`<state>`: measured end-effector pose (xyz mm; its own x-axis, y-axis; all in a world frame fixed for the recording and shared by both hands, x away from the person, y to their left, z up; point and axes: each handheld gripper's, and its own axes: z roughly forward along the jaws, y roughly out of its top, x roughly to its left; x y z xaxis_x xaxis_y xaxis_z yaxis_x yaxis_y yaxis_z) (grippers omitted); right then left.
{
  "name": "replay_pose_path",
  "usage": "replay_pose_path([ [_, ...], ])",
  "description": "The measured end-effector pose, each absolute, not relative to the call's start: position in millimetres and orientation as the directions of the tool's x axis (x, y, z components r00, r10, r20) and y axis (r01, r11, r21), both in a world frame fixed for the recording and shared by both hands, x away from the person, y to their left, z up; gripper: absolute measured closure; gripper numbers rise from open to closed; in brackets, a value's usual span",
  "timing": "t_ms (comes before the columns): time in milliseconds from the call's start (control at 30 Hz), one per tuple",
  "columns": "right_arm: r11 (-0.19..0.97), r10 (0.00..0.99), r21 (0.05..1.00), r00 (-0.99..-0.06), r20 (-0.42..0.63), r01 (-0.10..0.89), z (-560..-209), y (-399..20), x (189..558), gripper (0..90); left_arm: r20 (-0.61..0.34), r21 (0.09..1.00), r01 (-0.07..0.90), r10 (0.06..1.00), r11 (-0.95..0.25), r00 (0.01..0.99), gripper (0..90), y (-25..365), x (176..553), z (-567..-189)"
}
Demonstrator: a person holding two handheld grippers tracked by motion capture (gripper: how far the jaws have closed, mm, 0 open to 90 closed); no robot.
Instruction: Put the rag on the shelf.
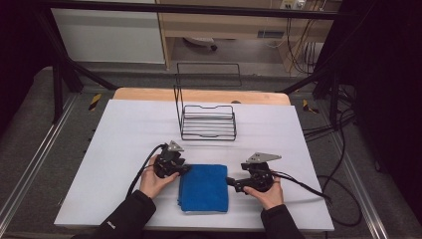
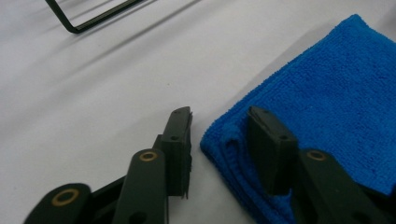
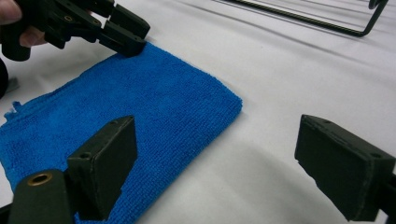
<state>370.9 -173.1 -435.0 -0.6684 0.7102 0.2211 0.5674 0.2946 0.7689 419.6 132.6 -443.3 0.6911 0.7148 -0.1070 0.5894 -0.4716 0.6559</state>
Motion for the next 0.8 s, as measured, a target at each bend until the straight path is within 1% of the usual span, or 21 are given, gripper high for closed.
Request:
replay_pose_path([
  [133,0.293,0.706,0.77,-0.671,0.226,0.567,-434.6,-173.5,372.6,14.4,-0.115,0.652,0.591,0.708,-0.476,0.697,67.5,131.7,418.8,-443.0],
  [200,0.292,0.706,0.77,-0.671,0.226,0.567,-434.1,-173.8,373.9,15.6,-0.137,0.647,0.599,0.702,-0.471,0.699,74.2,131.2,418.4,-443.1],
  [267,0.283,0.707,0.775,-0.669,0.23,0.565,-433.9,-173.6,375.5,17.4,-0.134,0.644,0.6,0.702,-0.475,0.7,78.1,130.4,417.8,-442.5],
  [367,0.258,0.714,0.782,-0.657,0.241,0.567,-433.6,-172.4,380.2,21.4,-0.129,0.645,0.599,0.706,-0.474,0.697,79.7,129.1,416.6,-442.4],
  [467,0.274,0.731,0.774,-0.647,0.218,0.571,-434.2,-169.6,388.7,26.9,-0.125,0.645,0.599,0.708,-0.474,0.695,80.5,128.5,416.2,-442.4],
  [533,0.281,0.739,0.767,-0.64,0.21,0.577,-435.8,-166.0,395.1,33.4,-0.123,0.647,0.599,0.711,-0.471,0.692,80.5,128.2,415.5,-442.8],
  [567,0.289,0.744,0.761,-0.637,0.204,0.581,-436.9,-163.9,399.0,34.6,-0.12,0.648,0.597,0.711,-0.472,0.693,80.5,128.2,415.1,-443.0],
  [700,0.276,0.747,0.745,-0.624,0.232,0.607,-443.7,-155.1,412.0,43.4,-0.115,0.657,0.592,0.713,-0.468,0.691,80.5,128.2,413.6,-444.0],
  [800,0.306,0.745,0.724,-0.629,0.222,0.618,-449.2,-150.3,414.8,48.5,-0.119,0.659,0.59,0.71,-0.467,0.694,80.4,129.3,413.7,-444.5],
])
